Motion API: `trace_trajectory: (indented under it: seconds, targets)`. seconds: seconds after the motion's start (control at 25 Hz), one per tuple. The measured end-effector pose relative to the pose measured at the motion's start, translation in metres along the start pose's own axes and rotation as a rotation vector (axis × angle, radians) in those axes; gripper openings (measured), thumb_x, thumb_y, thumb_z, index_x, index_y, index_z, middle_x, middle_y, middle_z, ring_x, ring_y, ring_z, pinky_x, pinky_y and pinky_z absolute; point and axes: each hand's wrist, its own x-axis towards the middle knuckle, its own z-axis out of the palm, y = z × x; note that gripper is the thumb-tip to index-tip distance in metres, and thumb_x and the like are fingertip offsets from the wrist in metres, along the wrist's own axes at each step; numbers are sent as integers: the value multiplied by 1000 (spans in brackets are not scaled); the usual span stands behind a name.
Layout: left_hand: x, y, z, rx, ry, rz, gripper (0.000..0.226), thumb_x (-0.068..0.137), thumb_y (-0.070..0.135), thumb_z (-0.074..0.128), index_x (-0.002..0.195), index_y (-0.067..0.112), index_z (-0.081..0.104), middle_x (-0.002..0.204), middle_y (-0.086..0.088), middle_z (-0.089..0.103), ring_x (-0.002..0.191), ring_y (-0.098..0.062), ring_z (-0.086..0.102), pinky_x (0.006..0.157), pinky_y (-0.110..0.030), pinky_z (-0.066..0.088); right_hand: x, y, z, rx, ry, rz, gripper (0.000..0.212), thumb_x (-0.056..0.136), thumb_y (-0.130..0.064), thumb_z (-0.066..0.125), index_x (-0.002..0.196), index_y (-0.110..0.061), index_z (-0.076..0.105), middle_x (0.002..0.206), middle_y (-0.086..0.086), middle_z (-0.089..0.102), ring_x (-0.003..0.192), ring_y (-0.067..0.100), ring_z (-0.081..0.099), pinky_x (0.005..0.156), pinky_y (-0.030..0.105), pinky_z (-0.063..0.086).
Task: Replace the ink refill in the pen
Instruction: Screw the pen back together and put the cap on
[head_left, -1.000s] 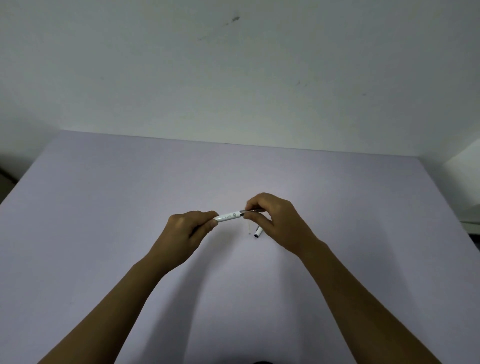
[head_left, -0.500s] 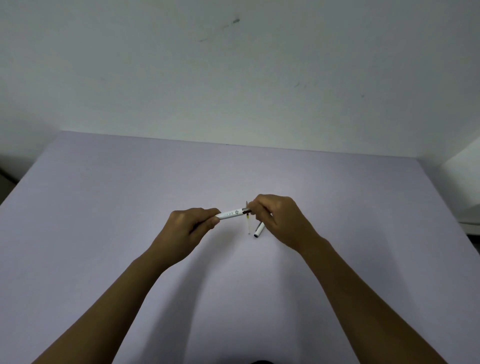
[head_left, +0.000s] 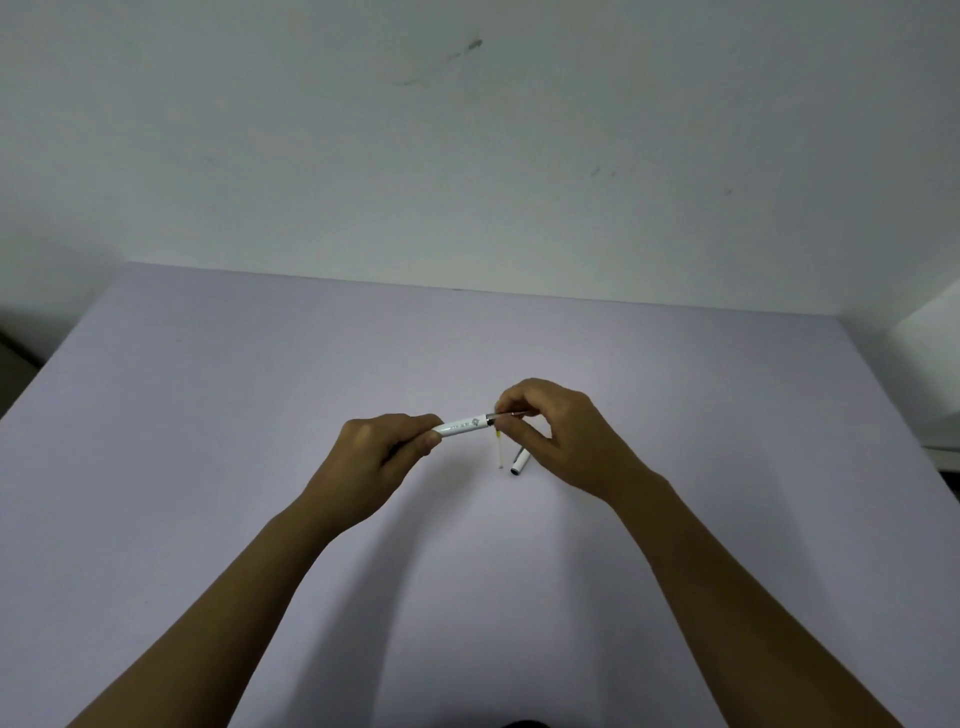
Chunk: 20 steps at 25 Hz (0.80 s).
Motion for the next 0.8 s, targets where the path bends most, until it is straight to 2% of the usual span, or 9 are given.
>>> trace_trajectory:
  seconds: [0.08, 0.2, 0.24, 0.36, 0.44, 0.56, 0.64, 0.72, 0.8]
  targets:
    - [0, 0, 1, -3, -5, -2, 23, 90, 30, 46, 90, 16, 64, 61, -11, 60, 60, -21, 45, 53, -21, 33, 0, 0, 0, -31, 7, -18, 18, 93, -26, 54, 88, -11, 64, 81, 1, 66, 75, 14, 59, 71, 30, 50]
    - [-1, 3, 4, -22, -6, -2, 21, 90, 29, 47, 88, 17, 64, 59, -7, 57, 58, -17, 44, 51, -16, 31, 4, 0, 2, -118, 16, 34, 33, 96, -30, 46, 75, -8, 58, 66, 4, 57, 62, 24, 51, 61, 40, 45]
    - [-1, 3, 4, -31, -1, -7, 20, 89, 29, 47, 87, 18, 64, 57, -6, 55, 57, -17, 43, 51, -15, 31, 3, 1, 2, -95, 5, 41, 31, 96, -31, 45, 78, -10, 59, 69, 3, 58, 65, 23, 54, 63, 40, 47]
    - [0, 2, 2, -33, 10, -24, 20, 89, 29, 48, 87, 18, 64, 58, -6, 56, 57, -17, 43, 50, -15, 31, -1, 2, -1, -54, -10, -21, 21, 94, -30, 50, 97, -13, 62, 89, 1, 66, 82, 15, 60, 74, 28, 50]
    - [1, 0, 1, -21, 3, -21, 20, 89, 30, 47, 88, 19, 64, 59, -8, 58, 59, -20, 44, 51, -16, 31, -1, 2, 1, -113, 8, -59, 22, 94, -29, 50, 91, -11, 63, 81, 2, 64, 74, 16, 57, 67, 28, 47]
    - [1, -1, -1, -12, 20, -12, 16, 89, 29, 48, 91, 23, 63, 59, -6, 57, 59, -19, 45, 53, -16, 32, 6, -2, 5, -199, 41, -21, 37, 95, -33, 44, 72, -7, 58, 62, 7, 55, 58, 21, 47, 57, 33, 40]
    - [1, 0, -1, -15, 19, -6, 14, 90, 28, 48, 92, 26, 62, 59, -5, 56, 59, -19, 45, 53, -16, 32, 6, -1, 2, -127, 28, -2, 33, 95, -33, 46, 76, -10, 61, 67, 4, 61, 63, 20, 54, 61, 34, 45]
    - [1, 1, 0, -11, 11, -4, 13, 90, 28, 48, 91, 26, 61, 59, -6, 56, 59, -19, 44, 52, -18, 32, 3, -3, -1, -71, -7, -24, 22, 94, -32, 51, 94, -15, 64, 86, -1, 67, 80, 15, 62, 71, 28, 50]
    - [6, -3, 8, -19, -8, -11, 15, 90, 28, 48, 91, 25, 62, 59, -7, 57, 59, -19, 45, 52, -18, 32, 4, 4, -3, -74, -19, -41, 19, 94, -26, 52, 94, -12, 65, 85, 2, 67, 77, 18, 61, 70, 32, 51]
